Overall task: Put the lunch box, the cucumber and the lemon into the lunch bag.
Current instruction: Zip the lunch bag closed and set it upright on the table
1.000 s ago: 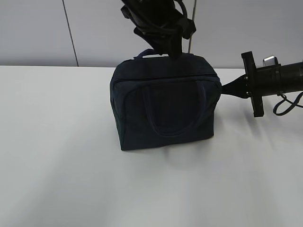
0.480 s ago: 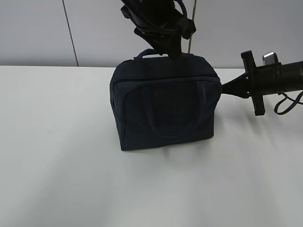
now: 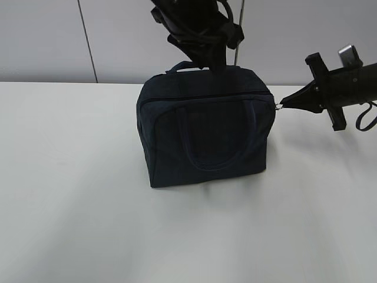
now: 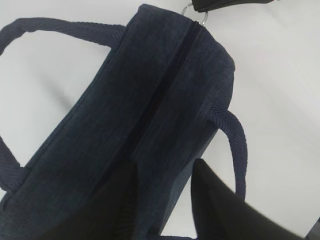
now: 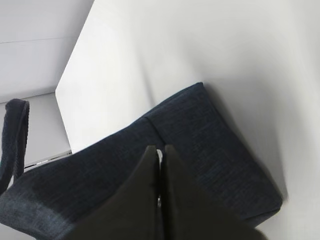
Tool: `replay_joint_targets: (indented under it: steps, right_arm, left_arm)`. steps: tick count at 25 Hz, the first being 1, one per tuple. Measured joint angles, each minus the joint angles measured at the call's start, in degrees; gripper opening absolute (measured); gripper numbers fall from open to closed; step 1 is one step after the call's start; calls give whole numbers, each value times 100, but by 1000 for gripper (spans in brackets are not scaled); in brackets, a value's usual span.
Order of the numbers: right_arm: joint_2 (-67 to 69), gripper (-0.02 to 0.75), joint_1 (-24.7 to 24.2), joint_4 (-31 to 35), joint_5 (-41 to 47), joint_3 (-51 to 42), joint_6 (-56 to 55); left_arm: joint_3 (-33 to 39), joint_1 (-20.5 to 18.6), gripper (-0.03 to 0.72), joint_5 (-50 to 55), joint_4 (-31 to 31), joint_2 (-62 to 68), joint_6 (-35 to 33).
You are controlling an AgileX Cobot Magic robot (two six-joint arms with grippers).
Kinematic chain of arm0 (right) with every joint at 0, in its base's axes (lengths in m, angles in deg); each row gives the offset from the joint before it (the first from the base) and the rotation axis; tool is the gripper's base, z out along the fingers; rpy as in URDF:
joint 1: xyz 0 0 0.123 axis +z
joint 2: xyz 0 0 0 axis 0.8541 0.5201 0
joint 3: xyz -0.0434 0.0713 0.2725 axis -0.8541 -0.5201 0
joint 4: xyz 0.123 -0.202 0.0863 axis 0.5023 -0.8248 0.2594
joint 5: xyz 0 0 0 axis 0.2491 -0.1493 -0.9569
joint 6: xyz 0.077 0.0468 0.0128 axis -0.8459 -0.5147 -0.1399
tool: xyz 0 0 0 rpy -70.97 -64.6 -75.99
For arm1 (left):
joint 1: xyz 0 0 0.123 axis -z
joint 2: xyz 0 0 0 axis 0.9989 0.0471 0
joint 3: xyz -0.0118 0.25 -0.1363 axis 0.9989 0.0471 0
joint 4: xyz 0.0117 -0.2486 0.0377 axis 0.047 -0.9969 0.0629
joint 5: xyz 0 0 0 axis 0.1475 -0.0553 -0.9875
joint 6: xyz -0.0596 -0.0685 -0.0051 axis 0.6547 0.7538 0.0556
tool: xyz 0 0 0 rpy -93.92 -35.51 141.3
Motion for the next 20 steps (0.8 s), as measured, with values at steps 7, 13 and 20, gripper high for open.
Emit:
replay_joint_targets:
  steps: [7, 13, 20]
  right_arm:
    - [-71, 0, 0, -157, -109, 0, 173]
    - [-71, 0, 0, -327, -150, 0, 186]
    - [-83, 0, 0, -363, -150, 0, 186]
  left_arm:
    - [0, 0, 258, 0, -13, 79, -545]
    - [-3, 88, 264, 0, 180, 471, -622]
    - [-3, 283, 425, 0, 557, 605, -656]
